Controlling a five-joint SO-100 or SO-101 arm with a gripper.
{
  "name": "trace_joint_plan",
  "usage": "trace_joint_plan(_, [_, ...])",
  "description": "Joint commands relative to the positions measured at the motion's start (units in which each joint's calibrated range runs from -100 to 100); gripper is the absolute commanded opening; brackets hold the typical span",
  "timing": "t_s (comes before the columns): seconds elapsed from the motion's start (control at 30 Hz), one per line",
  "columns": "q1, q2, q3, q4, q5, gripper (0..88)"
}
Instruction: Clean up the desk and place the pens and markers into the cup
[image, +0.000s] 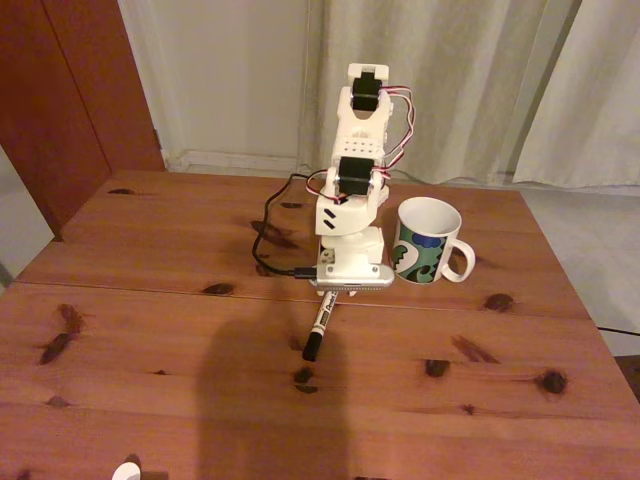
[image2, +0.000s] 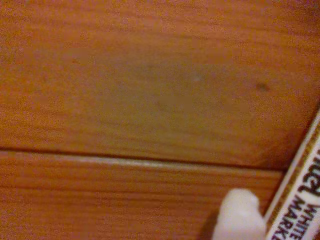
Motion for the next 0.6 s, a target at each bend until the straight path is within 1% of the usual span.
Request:
trace_joint_plan(0.0, [-0.22,-0.58,-0.46,-1.07,0.42,18.9])
trace_joint_plan(0.23, [0.74,1.16,3.78,-10.87,0.42,18.8])
trace_joint_plan(0.43, [1.31,1.74,4.32,-12.25,0.42,18.4])
trace_joint_plan(0.5, [1.31,1.49,4.32,-12.25,0.42,14.0])
trace_joint_plan(0.57, [1.39,1.16,4.32,-12.34,0.42,5.4])
